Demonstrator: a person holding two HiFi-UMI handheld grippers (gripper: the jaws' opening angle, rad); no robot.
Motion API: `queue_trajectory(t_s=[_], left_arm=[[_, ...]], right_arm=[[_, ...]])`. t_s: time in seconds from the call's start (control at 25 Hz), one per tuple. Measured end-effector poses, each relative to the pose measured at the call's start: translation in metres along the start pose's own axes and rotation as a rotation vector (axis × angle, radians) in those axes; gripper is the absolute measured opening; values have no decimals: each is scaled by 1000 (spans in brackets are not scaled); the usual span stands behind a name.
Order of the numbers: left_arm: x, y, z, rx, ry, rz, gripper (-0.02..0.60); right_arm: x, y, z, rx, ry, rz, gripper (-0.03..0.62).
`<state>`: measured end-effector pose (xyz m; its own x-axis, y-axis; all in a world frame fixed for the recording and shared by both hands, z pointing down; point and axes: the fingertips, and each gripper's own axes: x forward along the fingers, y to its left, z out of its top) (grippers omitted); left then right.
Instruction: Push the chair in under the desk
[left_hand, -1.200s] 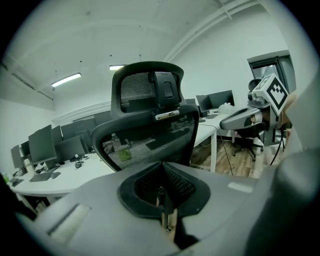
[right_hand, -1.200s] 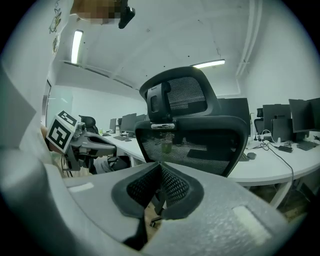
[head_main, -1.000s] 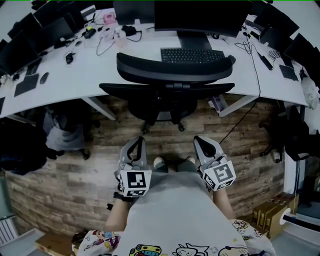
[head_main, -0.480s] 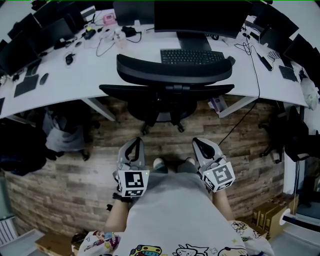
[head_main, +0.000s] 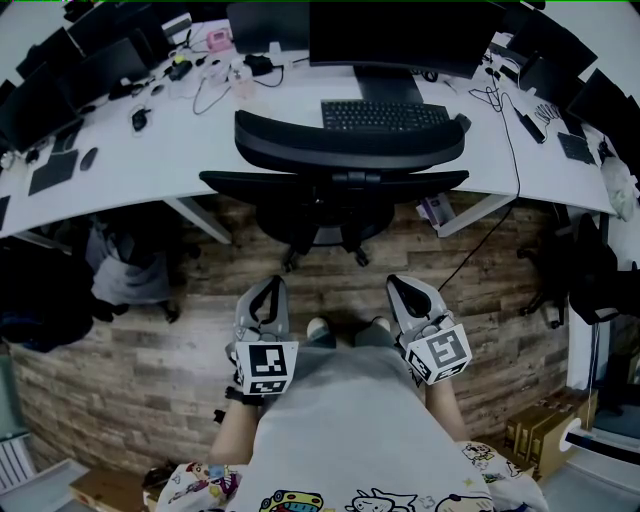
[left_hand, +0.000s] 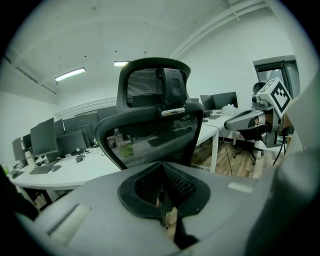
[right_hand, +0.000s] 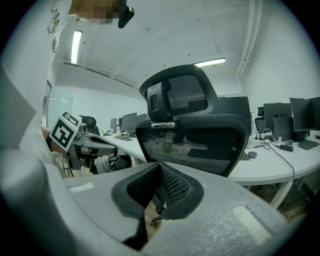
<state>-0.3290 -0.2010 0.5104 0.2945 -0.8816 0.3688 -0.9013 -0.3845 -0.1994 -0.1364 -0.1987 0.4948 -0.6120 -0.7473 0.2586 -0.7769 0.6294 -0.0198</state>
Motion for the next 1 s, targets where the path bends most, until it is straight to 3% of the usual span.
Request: queue_trajectory(t_s=[1.0], left_arm=[[-3,2,0,1,-10,10,11]], right_arm=[[-3,-8,7,12,-30,-50,0]])
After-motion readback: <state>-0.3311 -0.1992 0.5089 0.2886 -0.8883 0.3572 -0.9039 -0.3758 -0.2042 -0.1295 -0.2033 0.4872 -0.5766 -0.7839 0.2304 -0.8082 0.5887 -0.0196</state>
